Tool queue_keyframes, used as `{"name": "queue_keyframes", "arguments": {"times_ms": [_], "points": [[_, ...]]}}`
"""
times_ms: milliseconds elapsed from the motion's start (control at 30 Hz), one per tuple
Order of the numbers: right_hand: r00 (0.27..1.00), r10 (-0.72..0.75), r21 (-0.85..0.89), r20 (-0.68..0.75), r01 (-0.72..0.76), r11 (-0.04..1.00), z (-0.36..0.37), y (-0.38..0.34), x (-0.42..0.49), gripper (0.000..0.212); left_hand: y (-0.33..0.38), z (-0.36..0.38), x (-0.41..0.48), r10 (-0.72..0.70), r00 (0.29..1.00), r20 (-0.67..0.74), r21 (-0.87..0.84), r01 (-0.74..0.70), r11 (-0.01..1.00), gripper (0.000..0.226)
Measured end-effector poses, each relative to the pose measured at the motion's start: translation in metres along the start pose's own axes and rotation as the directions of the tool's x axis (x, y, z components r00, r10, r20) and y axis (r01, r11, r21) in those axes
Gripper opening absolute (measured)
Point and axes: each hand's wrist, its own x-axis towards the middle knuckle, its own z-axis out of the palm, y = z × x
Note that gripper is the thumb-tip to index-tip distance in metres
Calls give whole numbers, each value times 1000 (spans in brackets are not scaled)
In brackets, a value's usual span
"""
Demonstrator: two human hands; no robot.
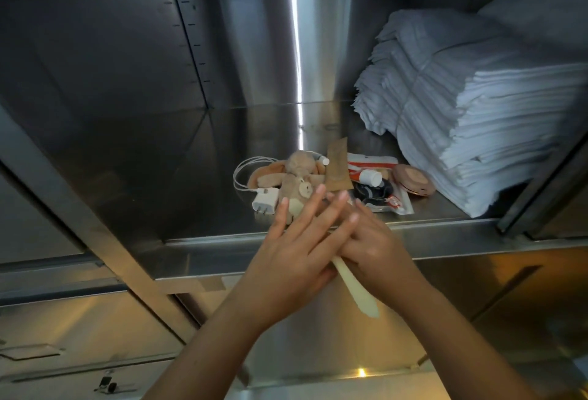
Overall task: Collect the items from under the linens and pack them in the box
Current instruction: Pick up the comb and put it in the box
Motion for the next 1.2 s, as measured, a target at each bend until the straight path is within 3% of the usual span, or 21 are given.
{"name": "queue_keyframes", "arguments": {"times_ms": [100, 167, 233, 300, 367, 467, 500, 567, 667, 767, 833, 900, 1000, 1200], "points": [[1000, -10, -43, -9, 10, 999, -8, 1, -10, 14, 9, 4, 8, -9, 1000, 18, -53, 9, 999, 79], [999, -25, -65, -36, 23, 998, -12, -1, -14, 13, 14, 5, 12, 2, 1000, 3, -95, -2, 995, 76], [995, -33, -107, -96, 23, 994, -17, -4, -16, 23, 16, 5, 14, 31, 1000, -4, -147, -31, 989, 73], [992, -2, -157, -125, -18, 987, -22, -5, -18, 38, 18, 5, 15, 57, 998, 7, -194, -55, 980, 84], [993, 59, -186, -106, -78, 979, -27, -4, -19, 39, 19, 7, 16, 68, 997, 18, -221, -63, 973, 85], [987, 150, -258, -52, -159, 953, -36, -1, -23, 45, 16, 12, 15, 2, 1000, 19, -272, 3, 962, 87], [982, 185, -278, -41, -189, 942, -38, 1, -24, 48, 16, 14, 14, -64, 998, 15, -387, 65, 920, 86], [964, 261, -296, -40, -261, 919, -41, 5, -28, 51, 17, 13, 15, -265, 964, 37, -691, 216, 689, 70], [940, 334, -313, -65, -338, 888, -41, 8, -33, 50, 20, 9, 18, -530, 835, 150, -938, 290, 191, 42], [928, 363, -341, -79, -368, 865, -36, 10, -34, 49, 9, 10, 20, -522, 753, 401, -907, 246, -343, 40], [921, 383, -342, -77, -385, 857, -30, 10, -32, 53, -2, 11, 21, -459, 724, 514, -803, 218, -555, 41], [916, 396, -339, -69, -395, 854, -24, 9, -28, 55, -13, 11, 21, -392, 720, 572, -714, 202, -670, 43], [915, 399, -361, -59, -392, 846, -13, 11, -18, 58, -29, 14, 20, -292, 717, 633, -603, 220, -767, 44], [920, 390, -427, -21, -361, 829, 10, 33, 7, 60, -56, 21, 15, -153, 690, 707, -479, 308, -822, 47]]}}
